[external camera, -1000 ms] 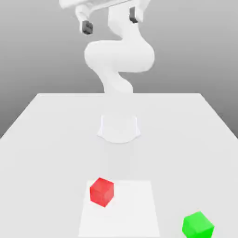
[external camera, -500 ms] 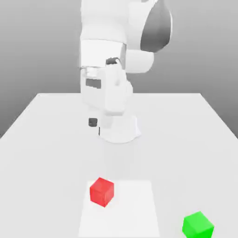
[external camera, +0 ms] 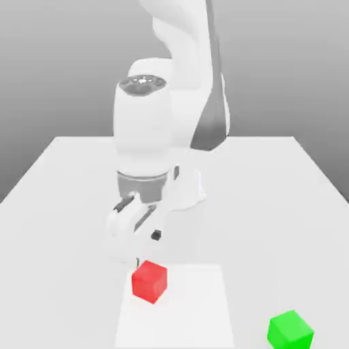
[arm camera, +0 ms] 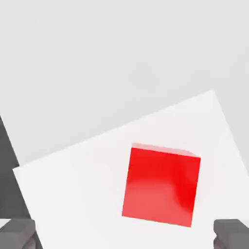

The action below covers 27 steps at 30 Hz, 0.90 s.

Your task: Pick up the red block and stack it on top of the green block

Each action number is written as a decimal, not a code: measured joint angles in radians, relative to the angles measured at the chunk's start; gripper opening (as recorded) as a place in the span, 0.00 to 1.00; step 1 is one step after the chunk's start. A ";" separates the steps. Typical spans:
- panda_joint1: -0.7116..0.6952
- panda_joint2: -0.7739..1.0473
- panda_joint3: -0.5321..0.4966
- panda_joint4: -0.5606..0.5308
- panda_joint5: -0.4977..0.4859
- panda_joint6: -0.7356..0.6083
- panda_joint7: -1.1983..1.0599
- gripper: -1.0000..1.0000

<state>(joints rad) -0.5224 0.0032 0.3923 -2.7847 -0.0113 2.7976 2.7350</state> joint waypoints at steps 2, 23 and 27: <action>0.011 0.068 -0.031 0.005 -0.075 0.051 0.073 0.50; 0.257 0.041 -0.165 0.058 -0.026 -0.039 -0.019 0.00; 0.335 0.113 -0.110 0.191 -0.079 -0.121 -0.110 0.00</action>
<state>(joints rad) -0.1871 0.1162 0.2823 -2.5941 -0.0900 2.6765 2.6254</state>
